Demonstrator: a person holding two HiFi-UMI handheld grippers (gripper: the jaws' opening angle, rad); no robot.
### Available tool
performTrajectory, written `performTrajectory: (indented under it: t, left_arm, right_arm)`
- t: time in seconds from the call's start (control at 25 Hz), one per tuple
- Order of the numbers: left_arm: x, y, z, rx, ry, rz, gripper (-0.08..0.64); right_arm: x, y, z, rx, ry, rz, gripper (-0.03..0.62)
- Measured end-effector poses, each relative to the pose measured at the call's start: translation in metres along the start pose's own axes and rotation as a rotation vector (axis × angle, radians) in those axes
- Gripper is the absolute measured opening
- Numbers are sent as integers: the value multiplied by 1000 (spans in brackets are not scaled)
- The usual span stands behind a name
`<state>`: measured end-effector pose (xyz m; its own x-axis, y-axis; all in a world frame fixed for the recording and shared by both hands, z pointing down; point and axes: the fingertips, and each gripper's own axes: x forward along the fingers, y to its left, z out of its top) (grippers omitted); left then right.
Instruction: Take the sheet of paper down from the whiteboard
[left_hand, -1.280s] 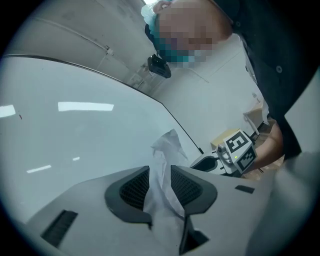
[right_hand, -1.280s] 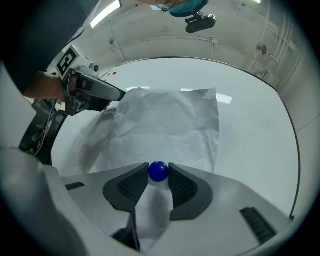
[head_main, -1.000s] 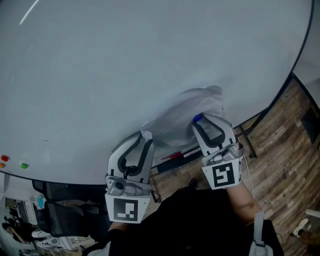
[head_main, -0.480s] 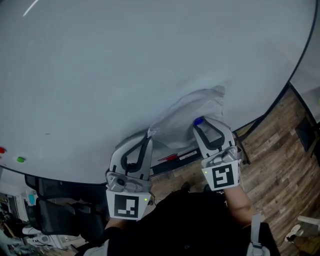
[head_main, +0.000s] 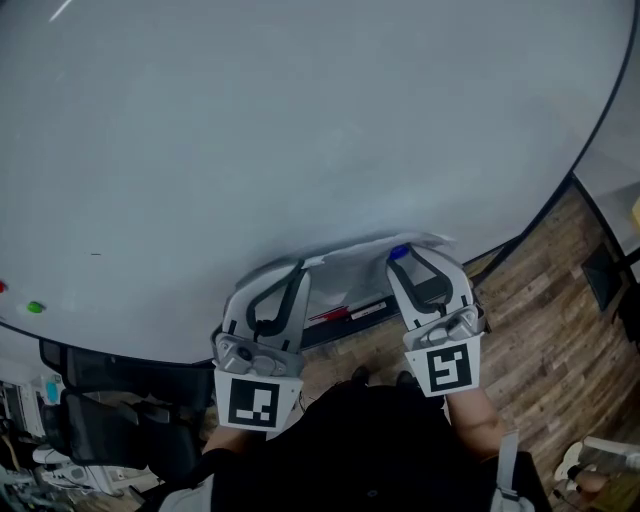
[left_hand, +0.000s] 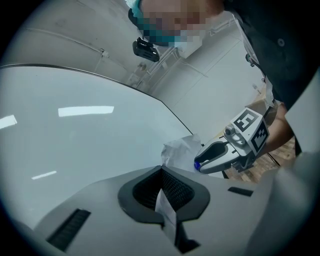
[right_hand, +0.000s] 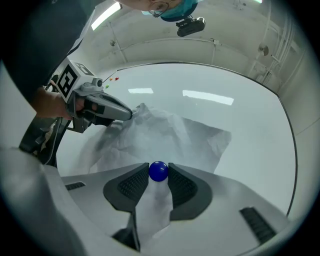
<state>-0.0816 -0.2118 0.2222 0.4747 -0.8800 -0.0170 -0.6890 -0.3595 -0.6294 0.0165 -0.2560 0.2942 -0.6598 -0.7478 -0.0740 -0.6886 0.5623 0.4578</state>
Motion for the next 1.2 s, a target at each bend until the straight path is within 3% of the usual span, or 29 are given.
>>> performTrajectory:
  t: [0.2, 0.64, 0.84, 1.2]
  left_arm:
    - [11, -14, 8, -7, 4, -21, 10]
    - [21, -37, -13, -4, 46, -111, 10]
    - [23, -50, -24, -36, 84, -146, 10]
    - [10, -66, -47, -103, 140, -156, 11]
  right_arm:
    - [-25, -14, 3, 13, -6, -31, 129]
    - [-53, -25, 15, 60, -11, -113, 128]
    - [-59, -38, 16, 114, -22, -157, 129]
    - [-44, -64, 34, 182, -102, -141, 129]
